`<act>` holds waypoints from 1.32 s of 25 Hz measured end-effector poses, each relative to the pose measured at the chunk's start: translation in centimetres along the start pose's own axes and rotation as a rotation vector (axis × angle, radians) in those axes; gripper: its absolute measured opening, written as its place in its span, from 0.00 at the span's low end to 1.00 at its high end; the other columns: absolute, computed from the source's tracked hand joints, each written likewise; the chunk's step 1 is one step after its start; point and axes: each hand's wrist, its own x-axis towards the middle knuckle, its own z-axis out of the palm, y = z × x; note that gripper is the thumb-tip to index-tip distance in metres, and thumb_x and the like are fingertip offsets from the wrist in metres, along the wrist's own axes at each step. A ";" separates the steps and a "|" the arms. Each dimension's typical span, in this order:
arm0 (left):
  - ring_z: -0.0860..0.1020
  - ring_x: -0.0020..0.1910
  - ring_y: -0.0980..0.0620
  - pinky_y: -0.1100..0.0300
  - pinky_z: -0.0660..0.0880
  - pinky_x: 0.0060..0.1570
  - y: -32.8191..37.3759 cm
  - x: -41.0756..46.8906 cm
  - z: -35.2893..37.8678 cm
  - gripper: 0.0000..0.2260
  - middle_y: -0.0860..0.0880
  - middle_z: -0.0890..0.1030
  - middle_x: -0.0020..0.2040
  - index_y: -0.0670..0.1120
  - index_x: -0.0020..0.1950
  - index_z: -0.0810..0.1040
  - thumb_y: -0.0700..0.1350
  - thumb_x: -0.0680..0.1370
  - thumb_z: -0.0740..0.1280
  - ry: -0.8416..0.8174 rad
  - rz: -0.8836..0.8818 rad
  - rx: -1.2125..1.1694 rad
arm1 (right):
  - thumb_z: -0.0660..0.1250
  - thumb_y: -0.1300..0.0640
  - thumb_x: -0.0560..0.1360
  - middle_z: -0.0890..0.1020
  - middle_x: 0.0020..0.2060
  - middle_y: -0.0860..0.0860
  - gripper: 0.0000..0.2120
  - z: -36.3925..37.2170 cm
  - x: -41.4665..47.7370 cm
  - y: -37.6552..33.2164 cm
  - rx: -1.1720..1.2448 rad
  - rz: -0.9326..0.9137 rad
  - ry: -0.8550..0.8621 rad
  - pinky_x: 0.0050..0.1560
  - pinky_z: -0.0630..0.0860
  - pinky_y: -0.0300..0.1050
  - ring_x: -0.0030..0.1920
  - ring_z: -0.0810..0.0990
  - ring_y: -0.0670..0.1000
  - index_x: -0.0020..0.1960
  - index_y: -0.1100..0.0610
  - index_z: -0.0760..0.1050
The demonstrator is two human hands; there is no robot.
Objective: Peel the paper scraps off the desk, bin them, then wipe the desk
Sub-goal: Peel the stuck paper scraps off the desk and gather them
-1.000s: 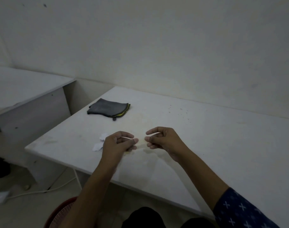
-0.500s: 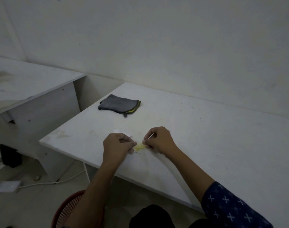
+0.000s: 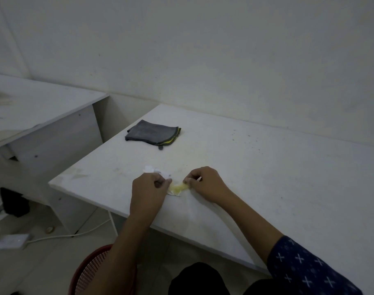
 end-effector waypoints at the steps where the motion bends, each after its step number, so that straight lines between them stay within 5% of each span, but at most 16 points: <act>1: 0.73 0.31 0.59 0.73 0.62 0.34 0.3 -0.2 0.2 0.09 0.51 0.77 0.32 0.42 0.39 0.81 0.47 0.75 0.68 0.032 0.025 0.016 | 0.63 0.60 0.76 0.83 0.43 0.51 0.09 -0.2 -0.2 0.1 0.035 0.001 0.017 0.37 0.66 0.28 0.37 0.73 0.41 0.48 0.58 0.83; 5: 0.71 0.32 0.57 0.72 0.62 0.32 2.3 -1.0 2.3 0.08 0.52 0.74 0.33 0.46 0.38 0.75 0.46 0.76 0.66 0.079 0.191 0.009 | 0.60 0.65 0.76 0.81 0.39 0.51 0.11 -2.2 -1.0 1.6 0.184 0.051 0.147 0.42 0.72 0.37 0.36 0.75 0.43 0.48 0.58 0.81; 8: 0.74 0.41 0.56 0.72 0.66 0.37 4.5 -2.1 5.5 0.05 0.51 0.77 0.44 0.46 0.48 0.76 0.48 0.76 0.65 -0.016 0.334 0.021 | 0.60 0.65 0.75 0.79 0.35 0.48 0.11 -4.3 -1.6 4.2 0.129 0.059 0.236 0.41 0.72 0.36 0.36 0.76 0.44 0.47 0.58 0.81; 11: 0.72 0.62 0.52 0.65 0.68 0.56 7.2 -3.5 9.7 0.18 0.48 0.74 0.64 0.48 0.66 0.70 0.53 0.78 0.59 -0.218 0.435 0.107 | 0.62 0.64 0.75 0.79 0.38 0.46 0.08 -6.6 -3.1 7.9 0.001 0.041 0.353 0.41 0.67 0.29 0.38 0.74 0.42 0.48 0.57 0.79; 14: 0.52 0.76 0.50 0.57 0.55 0.71 9.7 -5.1 13.4 0.27 0.48 0.58 0.76 0.48 0.75 0.56 0.58 0.79 0.53 -0.458 0.519 0.225 | 0.62 0.63 0.75 0.80 0.44 0.50 0.08 -9.5 -4.8 12.0 -0.088 0.075 0.446 0.46 0.68 0.34 0.45 0.76 0.47 0.50 0.58 0.79; 21: 0.43 0.76 0.51 0.58 0.44 0.72 13.6 -5.4 19.5 0.36 0.48 0.49 0.78 0.47 0.77 0.49 0.66 0.75 0.49 -0.576 0.669 0.281 | 0.62 0.62 0.76 0.80 0.51 0.56 0.10 -16.9 -7.5 20.7 -0.266 0.232 0.556 0.52 0.67 0.39 0.53 0.76 0.54 0.55 0.59 0.77; 33: 0.51 0.76 0.53 0.61 0.45 0.71 13.1 -5.1 21.1 0.37 0.48 0.57 0.76 0.47 0.75 0.55 0.65 0.71 0.40 -0.523 0.673 0.331 | 0.59 0.61 0.78 0.78 0.57 0.58 0.12 -26.5 -2.4 30.7 -0.258 0.566 0.792 0.57 0.72 0.45 0.57 0.77 0.57 0.58 0.62 0.75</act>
